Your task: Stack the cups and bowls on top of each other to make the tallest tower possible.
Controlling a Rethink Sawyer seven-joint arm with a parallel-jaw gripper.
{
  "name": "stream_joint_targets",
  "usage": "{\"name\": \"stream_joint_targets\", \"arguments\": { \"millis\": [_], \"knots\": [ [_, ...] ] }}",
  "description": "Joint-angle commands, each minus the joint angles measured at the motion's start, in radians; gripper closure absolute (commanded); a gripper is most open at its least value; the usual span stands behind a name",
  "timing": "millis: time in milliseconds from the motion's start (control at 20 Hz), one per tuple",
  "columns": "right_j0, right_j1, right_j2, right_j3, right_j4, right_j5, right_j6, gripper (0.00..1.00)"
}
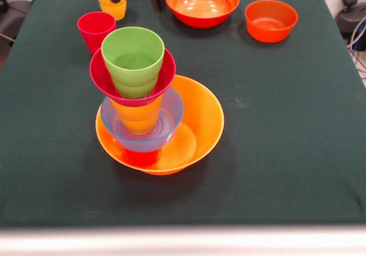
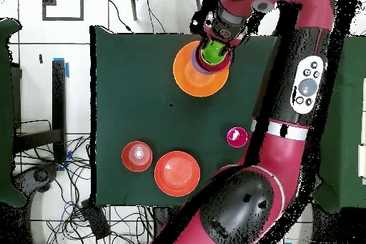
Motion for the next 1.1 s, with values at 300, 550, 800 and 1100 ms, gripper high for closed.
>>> {"name": "stream_joint_targets", "arguments": {
  "millis": [300,550,800,1100],
  "knots": [
    [0.115,0.008,0.047,-0.083,-0.127,0.103,-0.117,0.00],
    [0.143,-0.002,0.003,-0.043,-0.071,0.072,-0.026,0.00],
    [0.155,-0.023,-0.067,0.051,0.023,0.003,0.066,0.00],
    [0.142,-0.054,-0.160,0.215,0.140,-0.131,0.168,0.00]
  ]
}}
